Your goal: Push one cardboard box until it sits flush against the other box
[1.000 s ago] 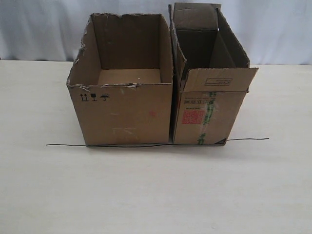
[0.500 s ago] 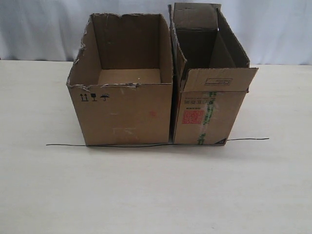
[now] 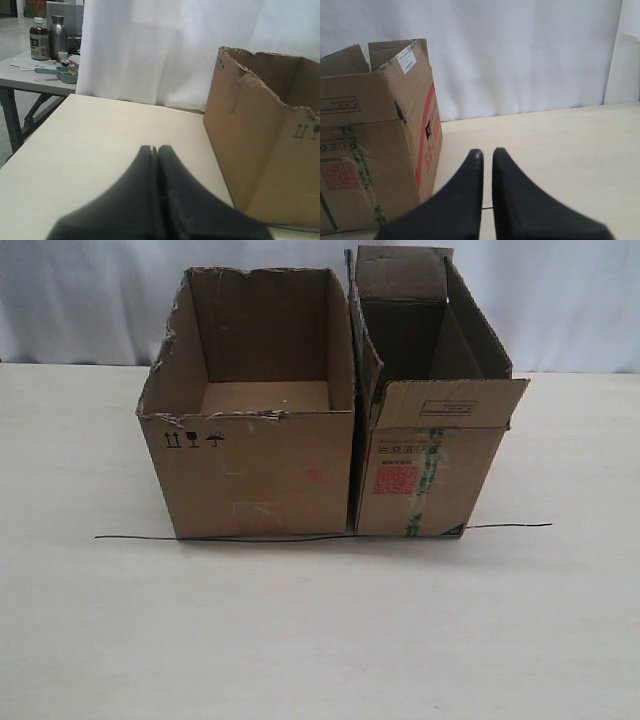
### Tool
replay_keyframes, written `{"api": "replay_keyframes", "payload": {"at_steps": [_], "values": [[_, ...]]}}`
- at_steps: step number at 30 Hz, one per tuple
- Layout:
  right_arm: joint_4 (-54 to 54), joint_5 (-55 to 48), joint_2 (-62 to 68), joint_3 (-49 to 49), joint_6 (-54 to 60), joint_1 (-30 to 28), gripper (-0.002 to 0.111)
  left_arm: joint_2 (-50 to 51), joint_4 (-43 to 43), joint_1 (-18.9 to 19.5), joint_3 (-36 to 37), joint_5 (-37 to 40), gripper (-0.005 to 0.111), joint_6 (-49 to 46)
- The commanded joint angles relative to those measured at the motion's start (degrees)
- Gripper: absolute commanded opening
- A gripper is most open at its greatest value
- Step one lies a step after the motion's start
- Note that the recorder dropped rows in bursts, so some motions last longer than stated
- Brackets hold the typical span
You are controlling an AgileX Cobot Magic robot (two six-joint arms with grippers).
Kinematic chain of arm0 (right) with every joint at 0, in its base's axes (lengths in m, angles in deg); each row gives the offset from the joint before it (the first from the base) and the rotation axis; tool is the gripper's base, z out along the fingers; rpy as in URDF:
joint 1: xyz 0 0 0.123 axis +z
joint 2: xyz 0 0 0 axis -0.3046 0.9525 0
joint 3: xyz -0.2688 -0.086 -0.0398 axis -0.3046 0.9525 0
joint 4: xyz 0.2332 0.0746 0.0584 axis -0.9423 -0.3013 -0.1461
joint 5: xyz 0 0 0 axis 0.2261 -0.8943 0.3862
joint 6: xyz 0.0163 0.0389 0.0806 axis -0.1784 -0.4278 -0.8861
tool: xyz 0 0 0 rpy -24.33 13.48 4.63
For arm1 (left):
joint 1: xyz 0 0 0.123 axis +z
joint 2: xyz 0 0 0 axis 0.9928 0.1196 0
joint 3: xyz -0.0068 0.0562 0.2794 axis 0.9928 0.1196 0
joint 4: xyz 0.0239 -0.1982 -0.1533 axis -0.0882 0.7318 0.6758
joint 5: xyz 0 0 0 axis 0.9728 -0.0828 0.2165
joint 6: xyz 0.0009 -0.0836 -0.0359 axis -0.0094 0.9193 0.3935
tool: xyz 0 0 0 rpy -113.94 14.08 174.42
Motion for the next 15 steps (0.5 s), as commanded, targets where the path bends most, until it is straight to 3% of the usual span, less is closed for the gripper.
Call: {"api": "replay_keyframes", "payload": {"at_steps": [1,7,15], "values": [[-0.1,-0.2,-0.2,0.3,0.0,-0.1,0.005,-0.2,0.4,0.1,0.1,-0.1,0.000,0.0],[-0.1,-0.2,-0.2,0.3,-0.1,-0.1,0.005,-0.2,0.2,0.1,0.1,0.1,0.000,0.0],[-0.1,-0.2,-0.2,0.3,-0.1,-0.1,0.005,-0.2,-6.2,0.1,0.1,0.7,0.000,0.0]]}}
